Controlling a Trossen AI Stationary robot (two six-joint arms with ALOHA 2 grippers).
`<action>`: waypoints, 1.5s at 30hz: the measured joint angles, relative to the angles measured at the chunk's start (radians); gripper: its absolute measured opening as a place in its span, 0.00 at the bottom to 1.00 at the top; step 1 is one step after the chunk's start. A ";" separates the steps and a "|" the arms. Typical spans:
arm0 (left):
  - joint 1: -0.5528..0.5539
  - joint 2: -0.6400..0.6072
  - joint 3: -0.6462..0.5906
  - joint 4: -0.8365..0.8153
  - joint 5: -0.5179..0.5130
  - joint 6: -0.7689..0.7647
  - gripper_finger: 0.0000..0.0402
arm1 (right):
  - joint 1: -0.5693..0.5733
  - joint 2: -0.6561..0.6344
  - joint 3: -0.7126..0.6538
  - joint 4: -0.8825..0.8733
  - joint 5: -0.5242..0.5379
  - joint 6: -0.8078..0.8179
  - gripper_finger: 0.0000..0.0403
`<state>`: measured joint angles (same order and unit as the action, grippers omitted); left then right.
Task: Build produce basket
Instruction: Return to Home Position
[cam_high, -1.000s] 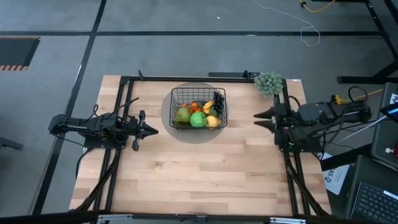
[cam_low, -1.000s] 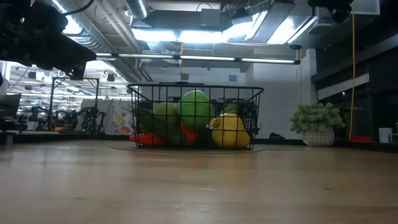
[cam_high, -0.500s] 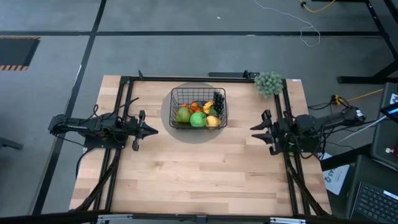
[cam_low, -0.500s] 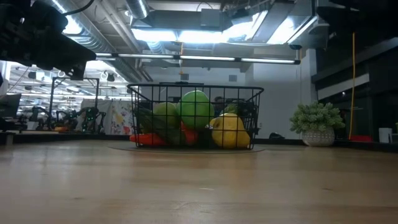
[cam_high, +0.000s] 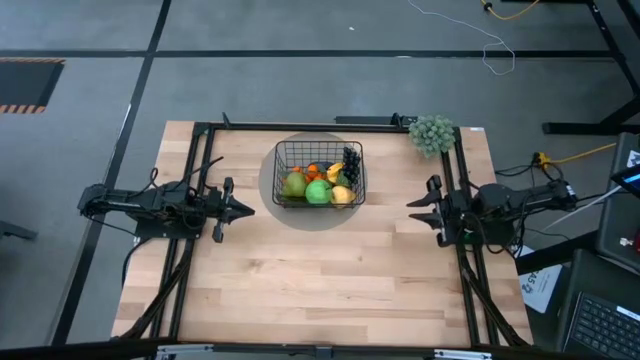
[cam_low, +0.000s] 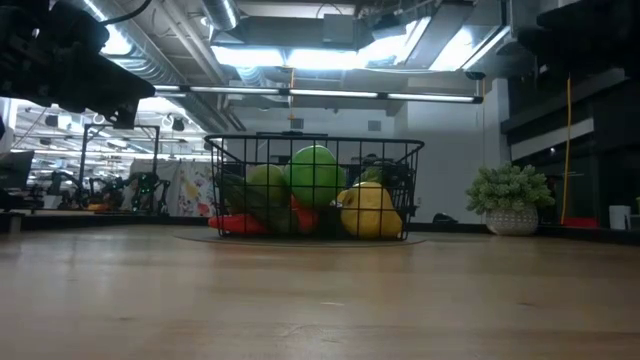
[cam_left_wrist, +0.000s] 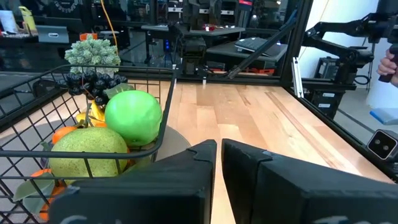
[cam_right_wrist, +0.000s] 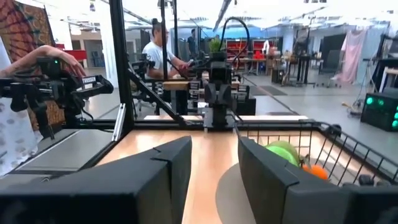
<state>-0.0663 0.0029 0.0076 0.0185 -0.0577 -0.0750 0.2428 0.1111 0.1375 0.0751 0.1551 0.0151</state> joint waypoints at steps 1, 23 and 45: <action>0.000 0.000 0.000 0.000 0.000 0.000 0.05 | 0.000 -0.011 0.000 -0.004 0.000 -0.008 0.33; 0.000 0.000 0.000 0.000 0.000 0.000 0.01 | 0.000 -0.100 -0.131 0.026 0.001 -0.014 0.33; 0.000 0.000 0.000 0.000 0.000 0.000 0.02 | 0.000 -0.093 -0.131 -0.026 -0.006 0.189 0.32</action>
<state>-0.0662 0.0029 0.0074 0.0185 -0.0578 -0.0746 0.2424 0.0181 0.0067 0.0490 0.1486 0.2046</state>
